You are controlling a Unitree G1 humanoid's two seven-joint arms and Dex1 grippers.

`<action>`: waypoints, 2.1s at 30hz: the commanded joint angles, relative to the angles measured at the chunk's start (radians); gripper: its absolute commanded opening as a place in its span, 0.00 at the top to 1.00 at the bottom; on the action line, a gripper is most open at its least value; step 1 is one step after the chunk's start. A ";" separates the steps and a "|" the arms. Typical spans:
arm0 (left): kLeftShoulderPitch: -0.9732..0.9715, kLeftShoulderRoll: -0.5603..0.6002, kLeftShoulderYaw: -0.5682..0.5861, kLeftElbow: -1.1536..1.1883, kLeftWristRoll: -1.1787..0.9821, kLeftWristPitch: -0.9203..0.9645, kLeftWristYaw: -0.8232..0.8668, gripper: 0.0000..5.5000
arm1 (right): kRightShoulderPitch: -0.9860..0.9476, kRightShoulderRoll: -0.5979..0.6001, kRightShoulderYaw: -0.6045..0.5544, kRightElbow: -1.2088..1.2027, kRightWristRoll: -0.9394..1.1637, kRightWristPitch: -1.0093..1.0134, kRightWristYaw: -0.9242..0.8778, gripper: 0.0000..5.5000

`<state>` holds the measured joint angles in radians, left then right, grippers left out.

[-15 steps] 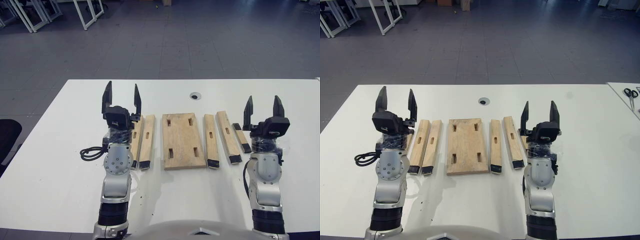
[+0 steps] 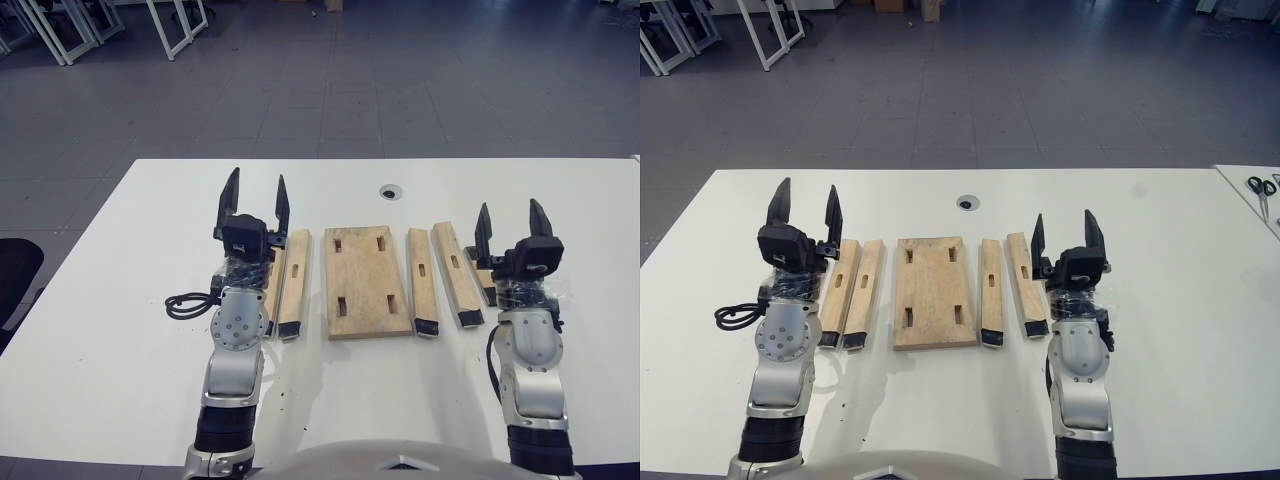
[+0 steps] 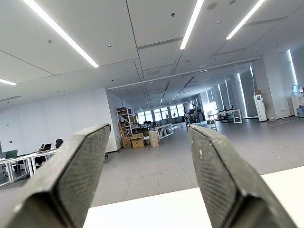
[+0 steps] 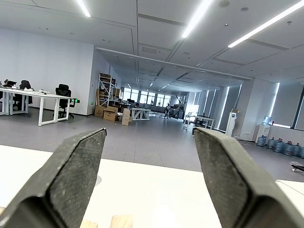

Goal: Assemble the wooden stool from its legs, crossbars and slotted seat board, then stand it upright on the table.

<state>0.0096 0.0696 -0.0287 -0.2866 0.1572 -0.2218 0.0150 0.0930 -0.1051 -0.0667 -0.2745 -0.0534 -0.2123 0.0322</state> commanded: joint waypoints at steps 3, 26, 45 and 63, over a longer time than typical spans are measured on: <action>0.012 0.015 -0.003 0.015 -0.014 0.005 -0.023 0.45 | 0.002 -0.001 0.002 0.005 -0.004 -0.006 -0.001 0.39; 0.020 0.014 0.013 0.011 -0.040 0.038 -0.018 0.46 | 0.010 0.022 0.017 0.016 -0.020 -0.014 -0.030 0.46; 0.026 0.005 0.013 0.010 -0.036 0.043 -0.011 0.46 | -0.037 -0.108 -0.114 0.029 0.048 0.355 0.047 0.46; 0.035 0.001 0.013 0.012 -0.034 0.042 -0.009 0.46 | 0.044 -0.262 -0.095 0.156 0.216 0.743 0.311 0.51</action>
<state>0.0417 0.0676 -0.0191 -0.2785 0.1234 -0.1957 0.0066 0.1156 -0.3594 -0.1841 -0.1243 0.1790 0.5187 0.3444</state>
